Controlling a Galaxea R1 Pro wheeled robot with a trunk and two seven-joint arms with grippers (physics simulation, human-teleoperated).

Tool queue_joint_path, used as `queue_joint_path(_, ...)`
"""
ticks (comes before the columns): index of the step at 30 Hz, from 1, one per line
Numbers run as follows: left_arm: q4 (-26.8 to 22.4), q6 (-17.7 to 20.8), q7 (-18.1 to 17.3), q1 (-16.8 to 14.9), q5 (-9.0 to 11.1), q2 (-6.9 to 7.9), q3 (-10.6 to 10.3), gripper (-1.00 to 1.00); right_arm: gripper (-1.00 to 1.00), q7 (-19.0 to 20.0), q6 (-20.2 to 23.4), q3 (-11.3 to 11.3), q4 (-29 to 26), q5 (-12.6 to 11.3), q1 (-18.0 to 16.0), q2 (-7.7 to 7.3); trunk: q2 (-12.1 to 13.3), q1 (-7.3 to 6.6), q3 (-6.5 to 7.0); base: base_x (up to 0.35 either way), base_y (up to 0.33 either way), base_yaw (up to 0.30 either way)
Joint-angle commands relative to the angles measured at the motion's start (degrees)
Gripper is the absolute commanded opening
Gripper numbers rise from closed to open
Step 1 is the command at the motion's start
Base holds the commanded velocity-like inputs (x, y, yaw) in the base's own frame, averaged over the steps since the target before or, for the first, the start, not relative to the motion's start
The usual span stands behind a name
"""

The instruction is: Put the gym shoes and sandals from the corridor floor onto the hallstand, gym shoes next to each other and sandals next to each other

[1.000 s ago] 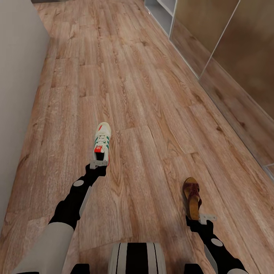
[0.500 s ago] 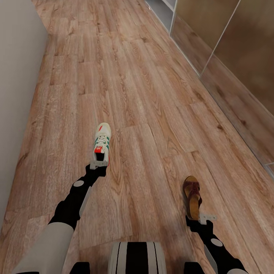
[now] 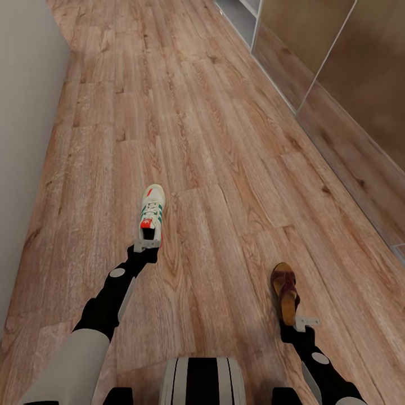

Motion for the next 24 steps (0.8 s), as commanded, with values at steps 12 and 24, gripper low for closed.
queue_joint_path(12, -0.1, 0.2, -0.5, 0.0, -0.5, -0.01, 0.3, -1.0, -1.0, 0.3, -0.2, -0.5, 0.0, 0.6, 0.0, -0.01, 0.0, -0.01, -0.03, 0.0, 0.0, 0.0)
queue_joint_path(24, -1.1, 0.3, -0.5, 2.4, -0.5, 0.34, 0.4, -1.0, -1.0, 0.4, -0.2, -0.5, 0.2, 0.6, 0.0, -0.01, 0.0, -0.09, 0.64, 0.0, 0.0, 0.0)
